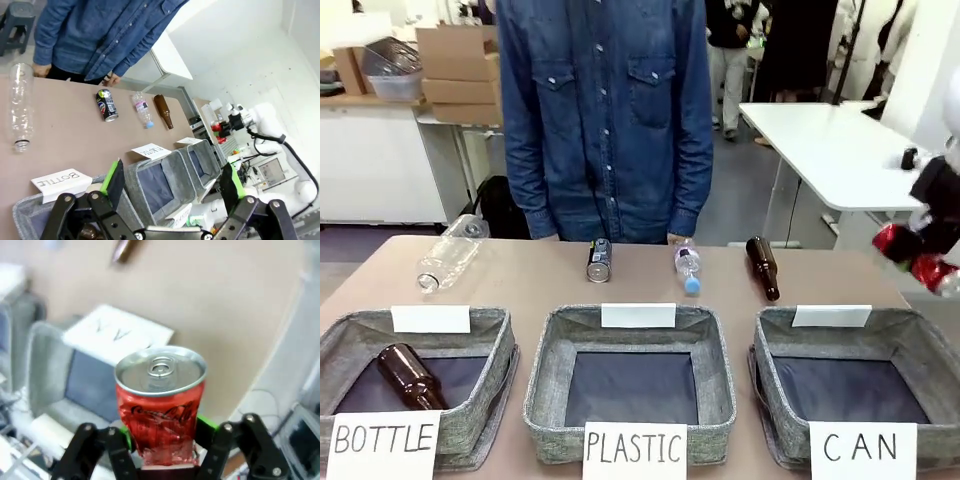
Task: Sort the can waste into the basket.
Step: Pick up the can waste from the table and place it in the right Fabric basket.
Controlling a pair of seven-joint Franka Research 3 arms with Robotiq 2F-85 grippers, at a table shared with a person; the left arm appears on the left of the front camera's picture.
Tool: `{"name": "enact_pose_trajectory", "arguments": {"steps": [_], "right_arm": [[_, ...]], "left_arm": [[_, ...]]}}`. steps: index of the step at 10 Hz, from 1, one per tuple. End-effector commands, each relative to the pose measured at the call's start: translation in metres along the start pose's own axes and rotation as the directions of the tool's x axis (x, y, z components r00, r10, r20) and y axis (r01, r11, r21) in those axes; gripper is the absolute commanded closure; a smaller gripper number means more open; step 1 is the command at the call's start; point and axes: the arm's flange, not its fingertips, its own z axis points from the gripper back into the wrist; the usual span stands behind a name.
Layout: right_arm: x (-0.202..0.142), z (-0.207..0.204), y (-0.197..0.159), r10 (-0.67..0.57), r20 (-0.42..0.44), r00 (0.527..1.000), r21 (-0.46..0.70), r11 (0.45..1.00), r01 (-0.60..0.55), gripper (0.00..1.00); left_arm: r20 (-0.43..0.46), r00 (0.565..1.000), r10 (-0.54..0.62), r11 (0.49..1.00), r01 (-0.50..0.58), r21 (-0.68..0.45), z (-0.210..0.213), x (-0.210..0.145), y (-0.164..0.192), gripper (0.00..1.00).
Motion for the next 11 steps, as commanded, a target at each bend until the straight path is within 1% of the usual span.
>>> {"name": "enact_pose_trajectory", "arguments": {"steps": [1,2,3,4,5,6,7,8,10,11], "right_arm": [[-0.020,-0.012,0.021,0.435,0.004,0.900,0.234,0.875,-0.424,0.76],[-0.021,-0.015,0.036,0.606,0.017,0.796,0.347,0.743,-0.573,0.76],[-0.015,-0.021,0.053,0.708,0.009,0.706,0.367,0.655,-0.661,0.76],[-0.012,-0.025,0.068,0.807,-0.005,0.591,0.388,0.546,-0.742,0.76],[-0.012,-0.026,0.075,0.858,-0.007,0.514,0.367,0.480,-0.797,0.76],[-0.013,-0.025,0.077,0.886,0.004,0.465,0.364,0.431,-0.825,0.76],[-0.012,-0.025,0.077,0.878,0.002,0.478,0.356,0.446,-0.821,0.76],[-0.011,-0.026,0.078,0.878,0.005,0.479,0.363,0.445,-0.819,0.76],[-0.007,-0.026,0.078,0.868,0.000,0.496,0.364,0.462,-0.809,0.76],[-0.007,-0.024,0.078,0.864,0.012,0.503,0.369,0.464,-0.805,0.48]], "left_arm": [[0.014,1.000,-0.020,1.000,0.020,-0.016,-0.002,0.002,0.000,0.00],[0.014,1.000,-0.020,1.000,0.020,-0.016,-0.002,0.002,0.000,0.00],[0.014,1.000,-0.020,1.000,0.020,-0.016,-0.002,0.002,0.000,0.00],[0.014,1.000,-0.020,1.000,0.020,-0.016,-0.002,0.002,0.000,0.00],[0.014,1.000,-0.020,1.000,0.020,-0.016,-0.002,0.002,0.000,0.00],[0.014,1.000,-0.020,1.000,0.020,-0.016,-0.002,0.002,0.000,0.00],[0.014,1.000,-0.020,1.000,0.020,-0.016,-0.002,0.002,0.000,0.00],[0.014,1.000,-0.020,1.000,0.020,-0.016,-0.002,0.002,0.000,0.00],[0.014,1.000,-0.020,1.000,0.020,-0.016,-0.002,0.002,0.000,0.00],[0.014,1.000,-0.020,1.000,0.020,-0.016,-0.002,0.002,0.000,0.00]]}}
